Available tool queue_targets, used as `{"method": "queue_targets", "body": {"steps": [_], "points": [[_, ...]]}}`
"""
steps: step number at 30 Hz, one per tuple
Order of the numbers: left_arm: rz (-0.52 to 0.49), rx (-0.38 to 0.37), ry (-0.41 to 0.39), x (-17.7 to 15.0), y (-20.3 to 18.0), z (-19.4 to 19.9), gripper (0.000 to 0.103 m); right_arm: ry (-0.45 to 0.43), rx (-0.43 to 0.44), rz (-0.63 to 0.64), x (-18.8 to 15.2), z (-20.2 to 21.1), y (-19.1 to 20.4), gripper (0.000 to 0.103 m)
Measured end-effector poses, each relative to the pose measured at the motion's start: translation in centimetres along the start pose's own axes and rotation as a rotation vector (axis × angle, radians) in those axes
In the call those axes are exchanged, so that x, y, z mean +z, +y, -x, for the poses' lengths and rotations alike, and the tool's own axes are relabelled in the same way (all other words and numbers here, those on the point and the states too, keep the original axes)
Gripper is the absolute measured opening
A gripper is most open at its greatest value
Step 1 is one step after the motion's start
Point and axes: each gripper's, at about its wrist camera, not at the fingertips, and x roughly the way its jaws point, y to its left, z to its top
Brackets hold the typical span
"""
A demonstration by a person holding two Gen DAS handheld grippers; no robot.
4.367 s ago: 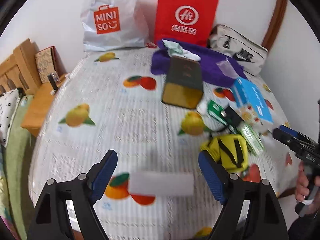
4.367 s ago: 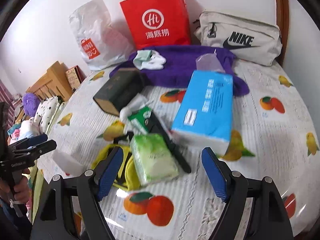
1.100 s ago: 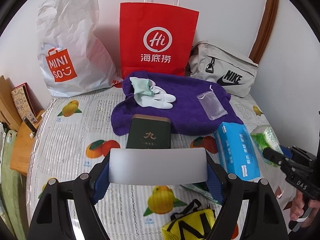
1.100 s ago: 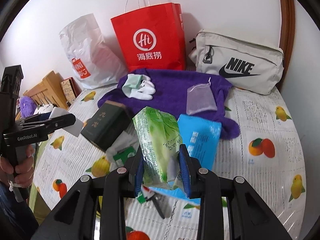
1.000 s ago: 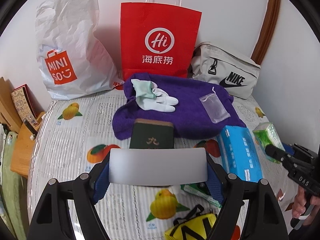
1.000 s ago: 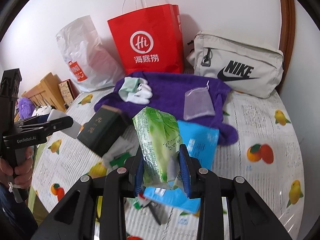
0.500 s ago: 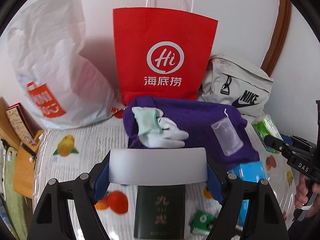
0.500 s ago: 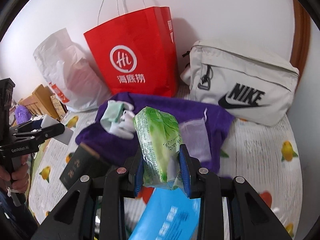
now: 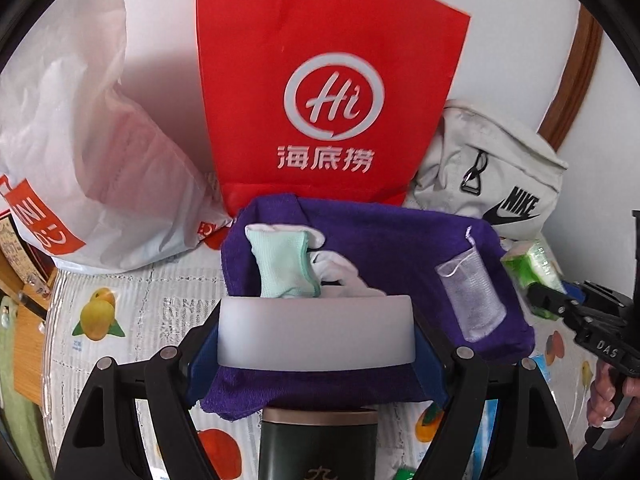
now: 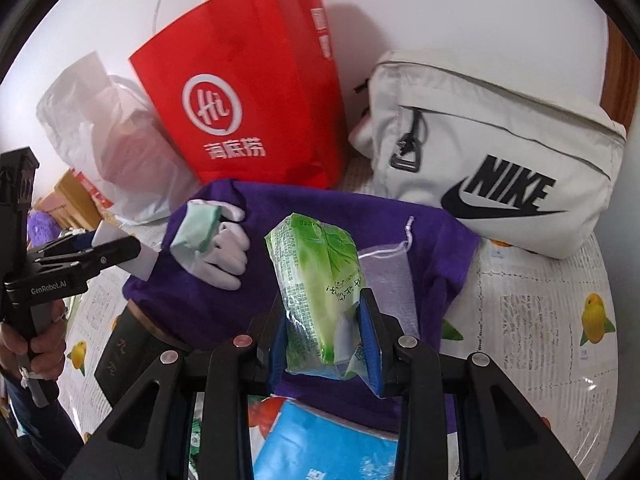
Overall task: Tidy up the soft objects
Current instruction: 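Carry the sponge with the left tool while the right tool carries the wipes packet to the towel, then release the sponge onto the towel while the right tool drops the packet by the mesh bag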
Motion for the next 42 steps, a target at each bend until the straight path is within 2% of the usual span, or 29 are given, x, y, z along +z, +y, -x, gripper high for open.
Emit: {"method": "queue_targets", "body": {"steps": [15, 27, 31, 36, 38, 40, 42], "points": [[0.005, 0.017, 0.075, -0.7, 1.0, -3.6, 0.08, 0.157, -0.037, 0.051, -1.4, -5.5, -0.4, 0.035], [0.013, 0.005, 0.146, -1.7, 0.7, -6.2, 0.08, 0.186, -0.059, 0.059, -1.7, -6.9, -0.6, 0.036], [0.015, 0.002, 0.15, -1.7, 0.7, -6.3, 0.08, 0.171, -0.054, 0.05, -1.6, -6.8, -0.8, 0.049], [0.008, -0.002, 0.151, -1.6, 0.4, -6.2, 0.081, 0.169, -0.057, 0.042, -1.6, -6.8, -1.1, 0.056], [0.002, 0.006, 0.153, -1.5, 0.3, -6.2, 0.081, 0.168, -0.065, 0.048, -1.6, -6.7, -1.0, 0.064], [0.001, 0.005, 0.161, -1.5, 0.1, -6.3, 0.084, 0.164, -0.076, 0.056, -1.6, -6.7, -0.8, 0.066], [0.001, -0.012, 0.172, -1.4, -0.2, -6.4, 0.089, 0.159, -0.082, 0.065, -1.5, -6.5, -0.6, 0.072]]}}
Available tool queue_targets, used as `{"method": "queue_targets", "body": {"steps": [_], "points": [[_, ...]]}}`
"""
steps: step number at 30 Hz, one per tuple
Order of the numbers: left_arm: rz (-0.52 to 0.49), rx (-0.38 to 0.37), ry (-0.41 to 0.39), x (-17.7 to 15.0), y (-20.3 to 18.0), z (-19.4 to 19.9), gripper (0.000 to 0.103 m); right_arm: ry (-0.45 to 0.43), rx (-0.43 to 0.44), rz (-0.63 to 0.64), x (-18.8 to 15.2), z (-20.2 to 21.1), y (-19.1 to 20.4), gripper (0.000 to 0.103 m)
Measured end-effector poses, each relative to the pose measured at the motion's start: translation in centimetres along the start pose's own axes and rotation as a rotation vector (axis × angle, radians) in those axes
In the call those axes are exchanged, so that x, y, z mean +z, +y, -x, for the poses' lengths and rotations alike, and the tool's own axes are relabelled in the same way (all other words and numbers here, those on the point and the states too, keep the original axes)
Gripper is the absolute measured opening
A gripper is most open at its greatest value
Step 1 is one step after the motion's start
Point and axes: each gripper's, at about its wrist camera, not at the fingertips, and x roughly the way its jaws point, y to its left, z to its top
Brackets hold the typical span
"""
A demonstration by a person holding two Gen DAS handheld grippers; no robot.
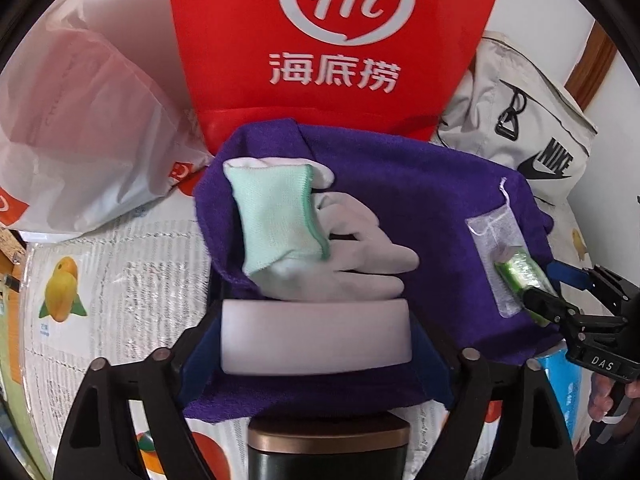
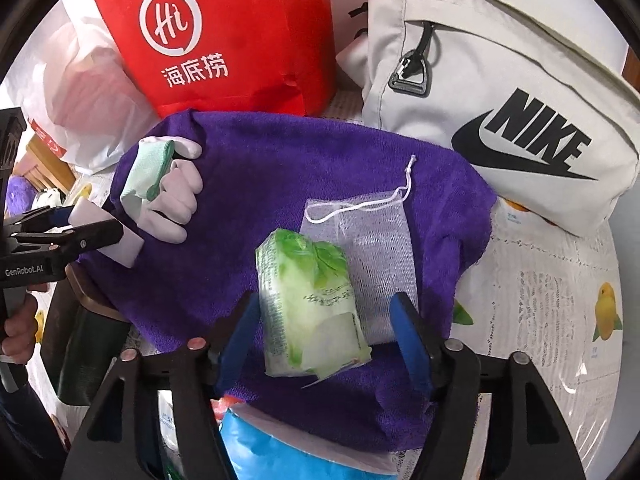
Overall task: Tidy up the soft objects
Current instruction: 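Release the sponge onto the towel while the right tool drops the packet by the mesh bag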
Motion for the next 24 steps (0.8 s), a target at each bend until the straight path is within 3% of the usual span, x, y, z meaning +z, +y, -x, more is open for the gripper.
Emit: {"method": "queue_targets", "body": {"steps": [4, 24], "points": [[-0.013, -0.003, -0.013, 0.0, -0.7, 0.5, 0.094, -0.012, -0.011, 0.019, 0.0, 0.5, 0.4, 0.077], [-0.059, 0.064, -0.12, -0.2, -2.6, 6.0, 0.094, -0.086, 0.022, -0.025, 0.5, 5.1, 1.2, 0.077]]}}
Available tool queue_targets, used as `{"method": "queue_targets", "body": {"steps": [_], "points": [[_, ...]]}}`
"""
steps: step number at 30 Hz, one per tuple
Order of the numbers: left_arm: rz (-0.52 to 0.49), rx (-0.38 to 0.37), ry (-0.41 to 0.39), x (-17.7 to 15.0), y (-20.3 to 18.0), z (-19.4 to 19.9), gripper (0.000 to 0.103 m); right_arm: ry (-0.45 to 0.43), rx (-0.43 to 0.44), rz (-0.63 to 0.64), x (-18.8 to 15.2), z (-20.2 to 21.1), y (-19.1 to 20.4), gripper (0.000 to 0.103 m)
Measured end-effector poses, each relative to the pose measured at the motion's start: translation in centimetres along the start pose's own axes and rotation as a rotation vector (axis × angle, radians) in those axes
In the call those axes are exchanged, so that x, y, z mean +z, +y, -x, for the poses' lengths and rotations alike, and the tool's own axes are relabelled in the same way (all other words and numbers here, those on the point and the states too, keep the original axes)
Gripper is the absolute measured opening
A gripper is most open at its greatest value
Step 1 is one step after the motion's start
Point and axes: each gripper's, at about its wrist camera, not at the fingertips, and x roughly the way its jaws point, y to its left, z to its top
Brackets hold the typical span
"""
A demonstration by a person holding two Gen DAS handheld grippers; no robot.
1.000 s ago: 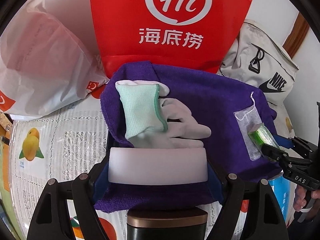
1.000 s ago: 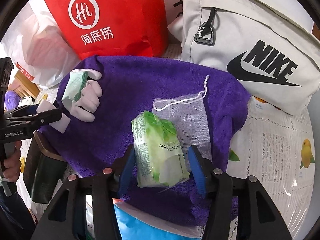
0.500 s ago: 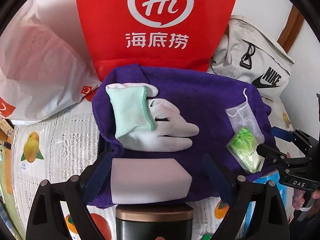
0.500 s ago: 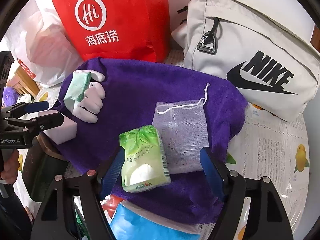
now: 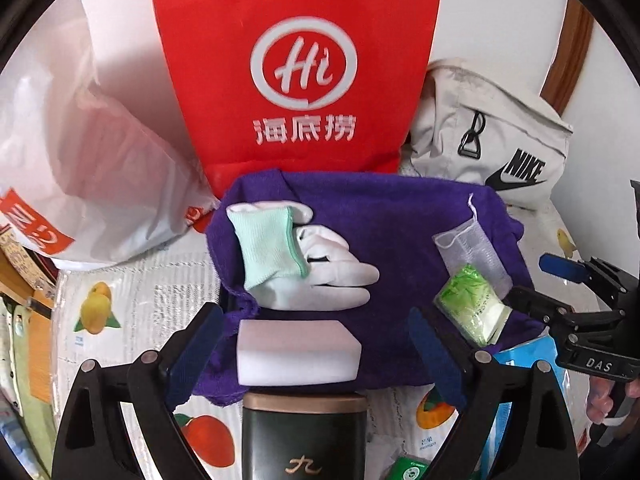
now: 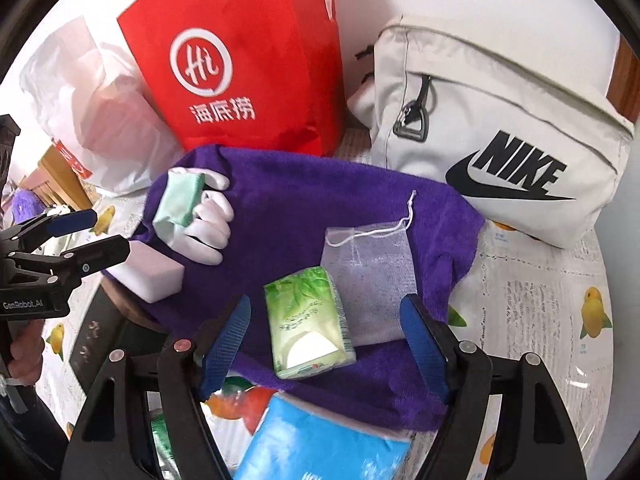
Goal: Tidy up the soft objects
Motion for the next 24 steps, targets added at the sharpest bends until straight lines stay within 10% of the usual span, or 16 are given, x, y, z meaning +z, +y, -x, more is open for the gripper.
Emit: {"method": "queue_targets", "body": {"steps": [24], "points": [[-0.001, 0.066, -0.131, -12.6, -1.2, 14.4, 0.094, -0.135, 0.051, -0.001, -11.8, 14.1, 6.5, 0.077]]}}
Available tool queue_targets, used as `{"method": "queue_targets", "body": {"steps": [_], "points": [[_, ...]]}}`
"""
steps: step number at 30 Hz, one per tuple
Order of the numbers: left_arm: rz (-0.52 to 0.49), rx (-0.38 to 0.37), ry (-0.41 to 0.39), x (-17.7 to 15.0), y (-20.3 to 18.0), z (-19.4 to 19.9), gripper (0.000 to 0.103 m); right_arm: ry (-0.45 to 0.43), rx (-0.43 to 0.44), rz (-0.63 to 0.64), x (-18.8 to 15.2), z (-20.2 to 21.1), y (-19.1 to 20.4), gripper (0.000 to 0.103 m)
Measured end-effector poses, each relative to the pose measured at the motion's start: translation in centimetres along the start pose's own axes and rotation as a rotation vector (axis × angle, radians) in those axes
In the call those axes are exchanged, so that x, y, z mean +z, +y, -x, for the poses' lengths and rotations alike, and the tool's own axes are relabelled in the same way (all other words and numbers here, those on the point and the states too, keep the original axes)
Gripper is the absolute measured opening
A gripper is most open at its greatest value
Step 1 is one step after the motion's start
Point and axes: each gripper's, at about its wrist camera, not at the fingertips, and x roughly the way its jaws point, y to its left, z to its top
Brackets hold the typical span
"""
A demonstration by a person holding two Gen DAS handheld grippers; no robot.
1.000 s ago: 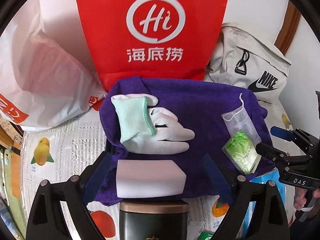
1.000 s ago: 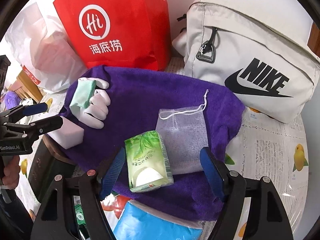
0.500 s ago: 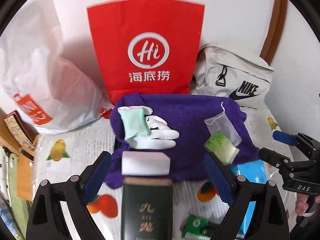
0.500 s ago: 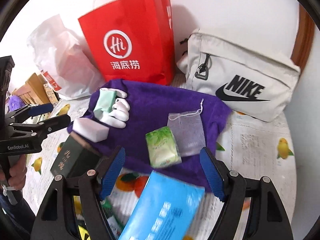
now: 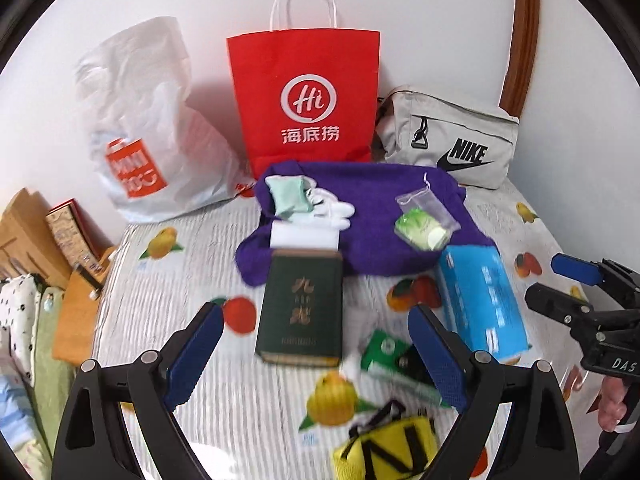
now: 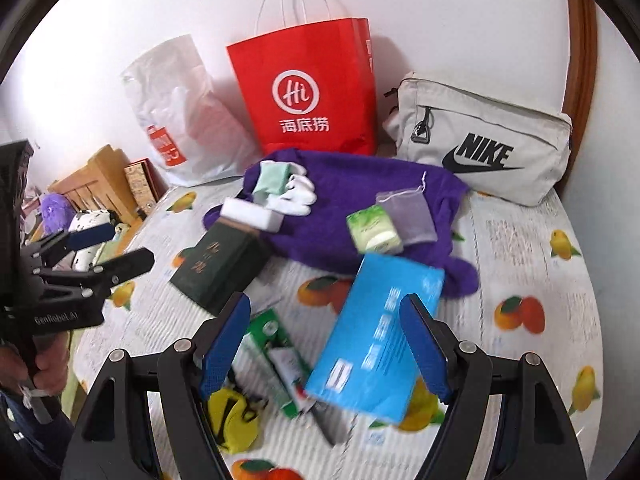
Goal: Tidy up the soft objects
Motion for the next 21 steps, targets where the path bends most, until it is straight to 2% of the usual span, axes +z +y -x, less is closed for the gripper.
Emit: {"method": "queue_targets", "body": {"steps": [5, 15, 21], "points": [[0.008, 0.038, -0.016, -3.2, -0.3, 1.8, 0.094, -0.007, 0.018, -0.013, -2.7, 1.4, 0.7, 0.077], [0.033, 0.052, -0.02, -8.2, -0.4, 4.2, 0.094, -0.003, 0.008, -0.024, -7.4, 3.1, 1.4, 0.077], [0.027, 0.043, -0.021, -10.1, -1.1, 4.9, 0.094, 0.005, 0.017, -0.033, -10.2, 3.6, 1.6, 0.077]]}}
